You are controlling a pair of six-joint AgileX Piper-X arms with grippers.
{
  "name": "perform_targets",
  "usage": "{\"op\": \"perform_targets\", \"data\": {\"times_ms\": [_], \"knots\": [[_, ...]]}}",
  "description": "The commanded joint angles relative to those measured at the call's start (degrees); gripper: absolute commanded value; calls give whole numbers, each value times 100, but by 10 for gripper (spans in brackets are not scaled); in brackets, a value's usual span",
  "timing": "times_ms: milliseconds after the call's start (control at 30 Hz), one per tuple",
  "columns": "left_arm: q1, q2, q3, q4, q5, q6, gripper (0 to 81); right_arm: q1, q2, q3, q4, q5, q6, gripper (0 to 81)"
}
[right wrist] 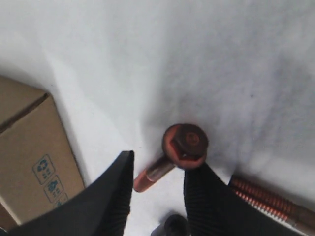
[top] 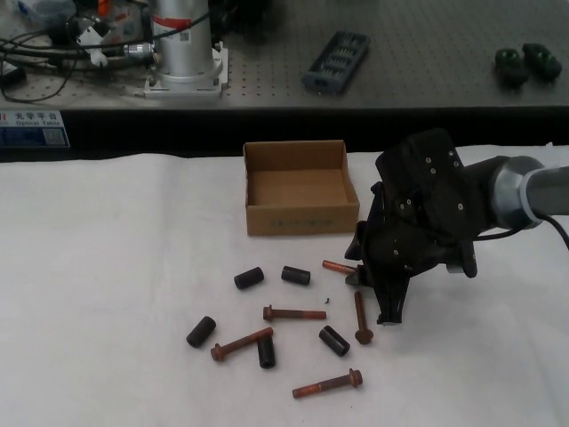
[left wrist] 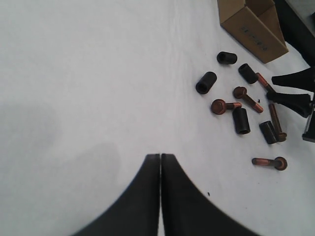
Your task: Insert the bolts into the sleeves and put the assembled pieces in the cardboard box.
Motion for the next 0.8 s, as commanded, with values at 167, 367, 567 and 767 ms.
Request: {"op": "perform_targets", "data": {"times_ms": [167, 367, 567, 767], "knots": [[12, 0, -59, 11, -17, 30, 7, -68, 99, -13, 348, 53, 166, 284], [12, 0, -59, 11, -17, 30, 7, -103, 171, -13, 393, -58, 212, 270], [12, 0, -59, 11, -17, 30, 7, -125, 232, -13, 380, -71, 211, 71], [12, 0, -59, 11, -17, 30, 7, -170, 270, -13, 285, -28, 211, 28]]}}
